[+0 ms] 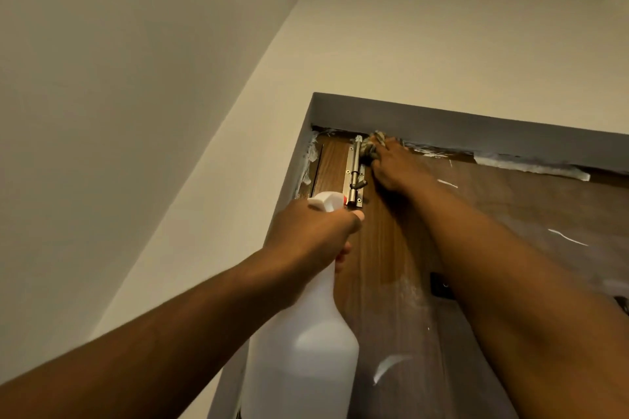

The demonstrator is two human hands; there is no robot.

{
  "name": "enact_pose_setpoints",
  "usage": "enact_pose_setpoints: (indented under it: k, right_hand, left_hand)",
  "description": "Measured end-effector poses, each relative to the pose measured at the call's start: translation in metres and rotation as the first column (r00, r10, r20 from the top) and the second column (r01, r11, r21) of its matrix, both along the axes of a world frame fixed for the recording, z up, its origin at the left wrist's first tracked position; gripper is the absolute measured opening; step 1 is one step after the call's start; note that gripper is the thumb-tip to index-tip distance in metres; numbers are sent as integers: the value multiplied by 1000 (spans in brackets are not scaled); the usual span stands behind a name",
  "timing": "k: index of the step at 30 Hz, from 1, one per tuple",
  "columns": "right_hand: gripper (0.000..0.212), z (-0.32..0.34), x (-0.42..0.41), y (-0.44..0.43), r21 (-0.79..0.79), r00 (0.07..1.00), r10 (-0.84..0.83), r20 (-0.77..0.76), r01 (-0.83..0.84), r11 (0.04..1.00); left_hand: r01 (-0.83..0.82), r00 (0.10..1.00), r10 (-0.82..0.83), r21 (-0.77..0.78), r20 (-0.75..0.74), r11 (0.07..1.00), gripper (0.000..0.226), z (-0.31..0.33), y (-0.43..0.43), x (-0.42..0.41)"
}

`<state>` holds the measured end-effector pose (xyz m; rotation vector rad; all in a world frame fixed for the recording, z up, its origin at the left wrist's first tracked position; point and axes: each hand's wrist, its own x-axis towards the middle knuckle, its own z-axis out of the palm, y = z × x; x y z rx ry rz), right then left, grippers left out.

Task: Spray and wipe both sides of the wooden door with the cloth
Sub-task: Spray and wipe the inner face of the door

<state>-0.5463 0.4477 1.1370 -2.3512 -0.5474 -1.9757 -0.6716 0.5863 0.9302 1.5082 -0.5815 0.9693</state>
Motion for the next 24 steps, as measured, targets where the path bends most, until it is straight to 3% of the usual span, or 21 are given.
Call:
enact_pose_setpoints:
  k: [4, 10, 12, 14, 16, 18, 21, 24]
  right_hand:
    - [57, -4, 2, 0, -2, 999, 36, 23, -36, 999]
    - [58, -101, 8, -56, -201, 994, 107, -25, -110, 973]
    - [57, -110, 16, -98, -169, 996, 74, -41, -80, 982]
    - [58, -95, 20, -140, -27, 996, 12, -89, -14, 1000]
    - [59, -70, 21, -166, 98, 986, -22, -162, 39, 994]
    - [59, -45, 24, -169, 153, 991, -1, -136, 22, 988]
    - [60, -16, 26, -136, 151, 998, 59, 7, -60, 987]
    - [56, -3, 22, -89, 30, 992, 117, 43, -118, 993]
  left_hand:
    - [-71, 997, 72, -21, 43, 997, 37, 1, -8, 2]
    - [-207, 976, 205, 11, 79, 978, 24, 3, -54, 12]
    - [-251, 964, 248, 25, 95, 968, 39, 6, -75, 20]
    - [-335, 937, 327, 47, 121, 941, 53, 10, -95, 28]
    - [-387, 916, 378, 52, 135, 920, 54, 16, -107, 34]
    - [-389, 914, 379, 48, 141, 920, 54, 21, -112, 36]
    - [-305, 946, 298, 40, 130, 951, 48, 32, -112, 38]
    - [-278, 952, 272, 25, 138, 960, 43, 39, -113, 30]
